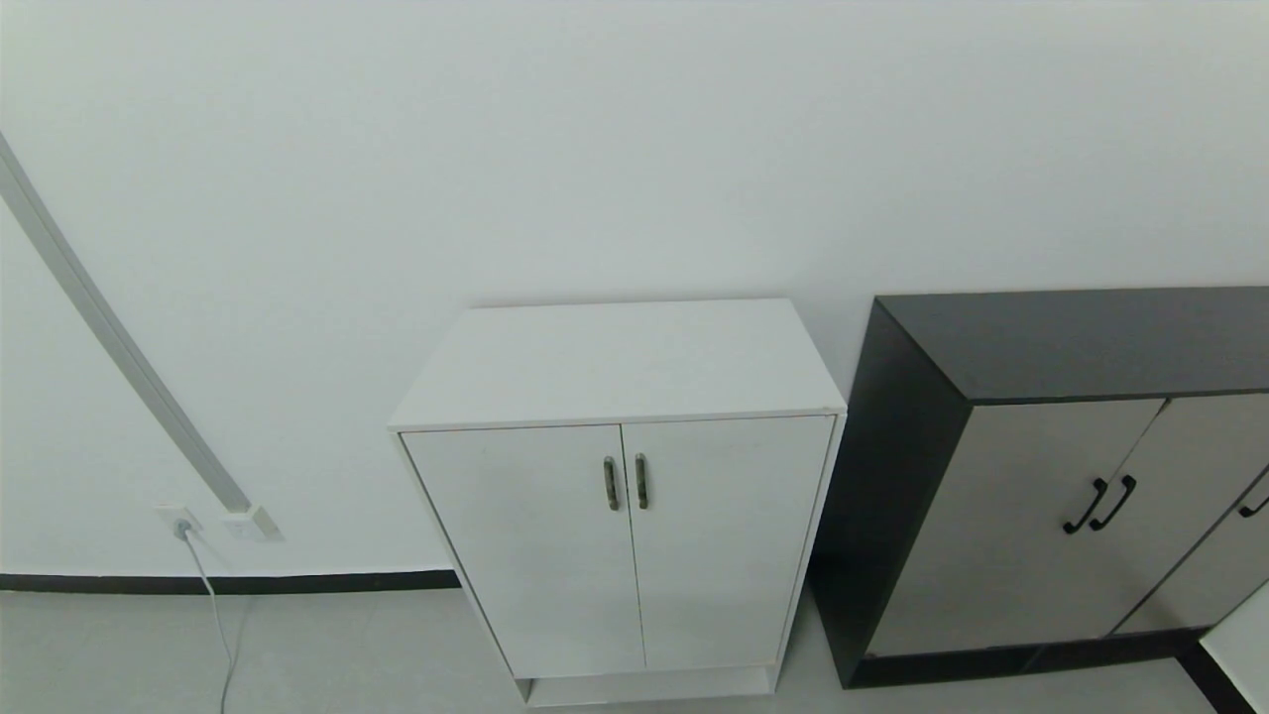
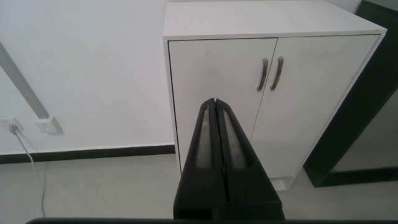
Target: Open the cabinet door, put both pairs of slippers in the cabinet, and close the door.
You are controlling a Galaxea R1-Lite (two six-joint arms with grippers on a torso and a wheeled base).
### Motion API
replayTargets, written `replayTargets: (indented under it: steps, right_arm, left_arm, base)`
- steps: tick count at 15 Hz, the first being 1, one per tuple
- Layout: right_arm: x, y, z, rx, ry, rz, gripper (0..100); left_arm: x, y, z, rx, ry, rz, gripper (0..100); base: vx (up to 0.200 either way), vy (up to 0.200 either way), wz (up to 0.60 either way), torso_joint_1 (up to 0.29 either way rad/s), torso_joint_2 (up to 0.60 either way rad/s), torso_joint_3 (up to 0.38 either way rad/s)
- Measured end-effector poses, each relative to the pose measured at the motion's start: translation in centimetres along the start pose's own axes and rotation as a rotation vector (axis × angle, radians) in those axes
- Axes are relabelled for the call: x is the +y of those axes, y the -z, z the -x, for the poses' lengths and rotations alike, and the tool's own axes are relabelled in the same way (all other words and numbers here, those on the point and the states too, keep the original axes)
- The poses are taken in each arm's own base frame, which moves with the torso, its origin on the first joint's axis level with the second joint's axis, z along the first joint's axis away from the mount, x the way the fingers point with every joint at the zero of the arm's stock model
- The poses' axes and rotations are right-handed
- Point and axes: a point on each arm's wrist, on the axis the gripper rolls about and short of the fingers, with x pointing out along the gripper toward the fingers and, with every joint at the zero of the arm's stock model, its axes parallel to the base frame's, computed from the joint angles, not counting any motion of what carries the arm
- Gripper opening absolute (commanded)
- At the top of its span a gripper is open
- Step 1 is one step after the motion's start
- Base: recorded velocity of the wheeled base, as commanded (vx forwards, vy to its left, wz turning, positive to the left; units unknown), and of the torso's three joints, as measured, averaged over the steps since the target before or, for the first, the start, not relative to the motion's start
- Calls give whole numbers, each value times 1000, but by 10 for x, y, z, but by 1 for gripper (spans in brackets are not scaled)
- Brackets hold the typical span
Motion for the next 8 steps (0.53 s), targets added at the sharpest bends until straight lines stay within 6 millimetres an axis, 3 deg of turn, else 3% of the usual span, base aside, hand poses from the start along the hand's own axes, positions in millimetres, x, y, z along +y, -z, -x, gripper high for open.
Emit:
replayTargets:
  steps: [8]
  right_arm:
    - [-1, 1, 3, -47, 76, -86, 0]
  left_arm:
    - [0, 0, 0, 1, 0, -3, 0]
  base:
    - [0, 0, 0, 0, 0, 0]
